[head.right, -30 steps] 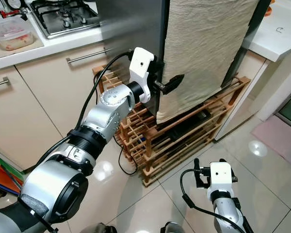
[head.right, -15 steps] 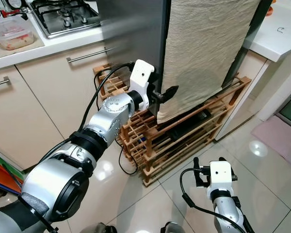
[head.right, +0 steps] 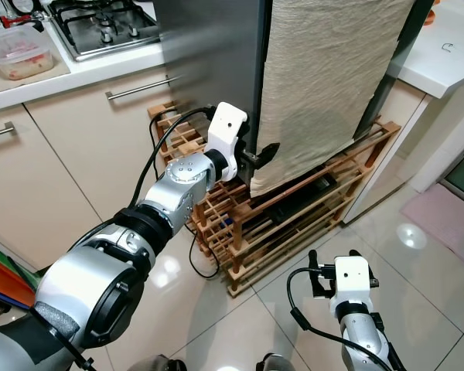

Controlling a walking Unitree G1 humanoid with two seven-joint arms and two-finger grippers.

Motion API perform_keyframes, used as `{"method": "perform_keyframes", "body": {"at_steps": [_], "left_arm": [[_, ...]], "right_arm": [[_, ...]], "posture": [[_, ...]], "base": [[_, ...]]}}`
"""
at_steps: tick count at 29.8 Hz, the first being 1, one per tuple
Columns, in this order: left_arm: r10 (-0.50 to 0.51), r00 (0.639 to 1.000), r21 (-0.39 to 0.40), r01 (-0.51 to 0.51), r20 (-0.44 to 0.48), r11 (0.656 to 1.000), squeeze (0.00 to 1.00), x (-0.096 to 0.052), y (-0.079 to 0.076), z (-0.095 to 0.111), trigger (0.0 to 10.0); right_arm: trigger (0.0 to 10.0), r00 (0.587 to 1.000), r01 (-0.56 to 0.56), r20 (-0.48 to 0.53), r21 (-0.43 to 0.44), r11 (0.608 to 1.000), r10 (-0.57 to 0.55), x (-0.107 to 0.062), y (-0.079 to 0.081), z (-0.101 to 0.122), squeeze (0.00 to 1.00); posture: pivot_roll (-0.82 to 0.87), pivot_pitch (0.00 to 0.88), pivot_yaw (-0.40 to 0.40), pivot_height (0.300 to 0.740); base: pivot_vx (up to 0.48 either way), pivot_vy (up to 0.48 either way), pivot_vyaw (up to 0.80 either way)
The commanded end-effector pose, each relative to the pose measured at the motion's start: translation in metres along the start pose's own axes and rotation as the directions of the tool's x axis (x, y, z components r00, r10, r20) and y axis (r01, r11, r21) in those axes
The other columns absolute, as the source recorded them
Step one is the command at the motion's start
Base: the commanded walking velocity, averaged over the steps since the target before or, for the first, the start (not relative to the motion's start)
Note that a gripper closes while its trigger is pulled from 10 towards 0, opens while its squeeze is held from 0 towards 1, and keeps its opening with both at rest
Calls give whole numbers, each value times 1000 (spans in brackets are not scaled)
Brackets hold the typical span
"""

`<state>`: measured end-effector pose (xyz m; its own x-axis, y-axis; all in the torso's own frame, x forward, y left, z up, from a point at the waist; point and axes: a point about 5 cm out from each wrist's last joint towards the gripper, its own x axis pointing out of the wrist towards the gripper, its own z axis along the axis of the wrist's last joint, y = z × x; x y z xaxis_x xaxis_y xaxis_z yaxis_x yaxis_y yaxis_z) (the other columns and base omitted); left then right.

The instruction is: Restocking fridge

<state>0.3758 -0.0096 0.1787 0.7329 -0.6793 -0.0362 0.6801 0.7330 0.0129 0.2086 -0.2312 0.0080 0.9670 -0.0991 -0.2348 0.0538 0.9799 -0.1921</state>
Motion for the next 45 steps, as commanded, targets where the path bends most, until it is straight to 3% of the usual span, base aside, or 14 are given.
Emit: {"method": "perform_keyframes", "body": {"at_steps": [1, 11, 18, 23, 26, 29, 32, 34, 36, 40, 41, 42, 45], "left_arm": [[-95, 994, -20, 96, 45, 995, 0, 16, -39, 14, 10000], [-136, 990, -58, 139, 46, 989, 0, 20, -52, 16, 10000], [-173, 985, -33, 174, 28, 984, 0, 21, -57, 16, 10000], [-172, 984, -9, 173, 56, 985, 0, 17, -44, 18, 10000], [-178, 981, 17, 177, 74, 984, 0, -3, -11, 5, 10000], [-184, 980, 22, 182, 77, 983, 0, -12, -2, 0, 10000], [-174, 981, 58, 169, 90, 984, 0, -33, 16, -9, 10000], [-168, 982, 62, 162, 92, 985, 0, -37, 18, -9, 10000], [-133, 986, 47, 128, 106, 991, 0, -53, 27, -14, 10000], [1, 991, -6, 0, 137, 1000, 0, -83, 37, -30, 10000], [120, 984, -14, -119, 135, 993, 0, -93, 45, -39, 10000], [120, 984, -14, -119, 135, 993, 0, -93, 45, -39, 10000], [281, 955, 22, -284, 92, 959, 0, -116, 53, -63, 10000]], "right_arm": [[10000, 1000, 9, 10, 0, 1000, -9, 0, -3, 2, 0], [10000, 1000, 12, 16, -3, 1000, -12, 0, -2, 1, 0], [10000, 1000, 12, 19, -4, 1000, -12, -1, -1, 2, 0], [10000, 1000, 14, 26, -1, 1000, -14, -2, 0, 2, 0], [10000, 999, 20, 31, 5, 1000, -21, -4, 0, 2, 0], [10000, 999, 18, 29, 3, 1000, -18, -4, 1, 2, 0], [10000, 1000, 11, 25, 0, 1000, -11, -5, 0, 1, 0], [10000, 1000, 10, 25, -1, 1000, -10, -5, 0, 1, 0], [10000, 1000, 7, 25, -1, 1000, -7, -5, -1, 1, 0], [10000, 1000, 4, 26, 0, 1000, -4, -5, -3, 0, 0], [10000, 1000, 4, 27, -1, 1000, -4, -5, -3, 0, 0], [10000, 1000, 4, 27, -1, 1000, -4, -5, -3, 0, 0], [10000, 1000, 6, 29, 0, 1000, -6, -5, -4, 0, 0]], "posture": [[-171, 43, 56, 740], [-180, 29, 64, 740], [-180, 35, 66, 740], [-182, 45, 66, 740], [-165, 52, 55, 740], [-148, 56, 50, 740], [-125, 62, 42, 740], [-125, 62, 42, 740], [-118, 63, 42, 740], [-97, 62, 38, 740], [-97, 62, 38, 740], [-97, 62, 38, 740], [-88, 62, 38, 740]], "base": [[0, 0, 0], [0, 0, 0], [0, 0, 0], [0, 0, 0], [0, 0, 0], [0, 0, 0], [0, 0, 0], [0, 0, 0], [0, 0, 0], [0, 0, 0], [0, 0, 0], [0, 0, 0], [0, 0, 0]]}}
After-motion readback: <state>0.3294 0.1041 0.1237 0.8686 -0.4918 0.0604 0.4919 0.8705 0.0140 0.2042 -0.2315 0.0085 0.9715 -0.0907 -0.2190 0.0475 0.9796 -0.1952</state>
